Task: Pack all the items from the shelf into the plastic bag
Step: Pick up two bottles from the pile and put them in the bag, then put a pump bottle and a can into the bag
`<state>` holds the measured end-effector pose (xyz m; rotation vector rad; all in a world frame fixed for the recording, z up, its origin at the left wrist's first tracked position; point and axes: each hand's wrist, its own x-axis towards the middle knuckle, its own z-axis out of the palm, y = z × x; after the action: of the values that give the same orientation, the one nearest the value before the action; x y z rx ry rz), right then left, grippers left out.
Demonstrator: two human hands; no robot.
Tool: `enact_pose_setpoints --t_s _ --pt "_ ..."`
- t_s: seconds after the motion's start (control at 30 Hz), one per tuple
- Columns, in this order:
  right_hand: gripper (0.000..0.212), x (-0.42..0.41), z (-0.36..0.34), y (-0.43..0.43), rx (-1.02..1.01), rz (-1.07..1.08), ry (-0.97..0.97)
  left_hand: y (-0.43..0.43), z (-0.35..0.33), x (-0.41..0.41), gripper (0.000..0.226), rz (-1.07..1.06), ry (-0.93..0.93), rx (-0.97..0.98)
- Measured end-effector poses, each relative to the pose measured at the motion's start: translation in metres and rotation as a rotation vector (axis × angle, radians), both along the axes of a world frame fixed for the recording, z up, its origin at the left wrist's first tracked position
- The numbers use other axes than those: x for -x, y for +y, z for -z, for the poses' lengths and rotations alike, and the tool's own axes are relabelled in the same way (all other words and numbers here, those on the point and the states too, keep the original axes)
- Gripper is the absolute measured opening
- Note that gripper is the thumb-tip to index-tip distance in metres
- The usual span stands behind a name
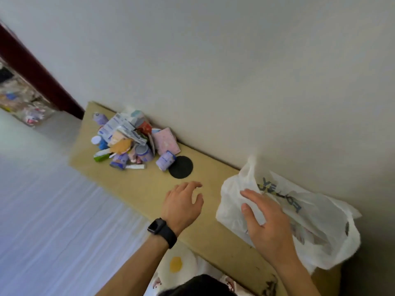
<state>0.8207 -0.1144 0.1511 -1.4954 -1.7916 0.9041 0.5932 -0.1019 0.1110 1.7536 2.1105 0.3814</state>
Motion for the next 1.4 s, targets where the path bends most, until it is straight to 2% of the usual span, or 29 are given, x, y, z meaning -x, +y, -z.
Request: enact_pose_setpoints --t_s 0.2,0.33,0.43,0.7,0.9,1.03,1.13,1.23,1.4 --pt "0.03 0.105 0.018 0.016 0.086 -0.314 -0.124 -0.037 0.018 0.11 0.033 -0.266 -0.043 0.115" --pt "0.037 0.177 0.035 0.027 0.148 -0.475 -0.22 -0.043 0.04 0.178 0.035 -0.326 -0.066 0.19" --pt "0.042 0.231 0.053 0.039 0.224 -0.498 -0.27 -0.027 0.056 0.235 0.036 -0.33 -0.081 0.263" --pt "0.05 0.395 0.114 0.092 0.441 -0.399 -0.429 0.05 0.104 0.412 0.039 -0.252 -0.084 0.415" --pt "0.059 0.491 0.144 0.123 0.646 -0.351 -0.519 0.088 0.124 0.506 0.045 -0.274 -0.129 0.499" --pt "0.062 0.544 0.165 0.148 0.791 -0.152 -0.367 0.11 0.143 0.543 0.057 -0.329 -0.176 0.539" --pt "0.059 0.583 0.18 0.163 0.781 0.095 -0.271 0.126 0.158 0.56 0.065 -0.361 -0.215 0.55" --pt "0.069 0.613 0.192 0.174 0.779 0.246 -0.328 0.146 0.17 0.567 0.059 -0.335 -0.206 0.51" --pt "0.088 0.636 0.209 0.195 0.846 0.321 -0.4 0.169 0.186 0.566 0.048 -0.107 0.003 0.502"
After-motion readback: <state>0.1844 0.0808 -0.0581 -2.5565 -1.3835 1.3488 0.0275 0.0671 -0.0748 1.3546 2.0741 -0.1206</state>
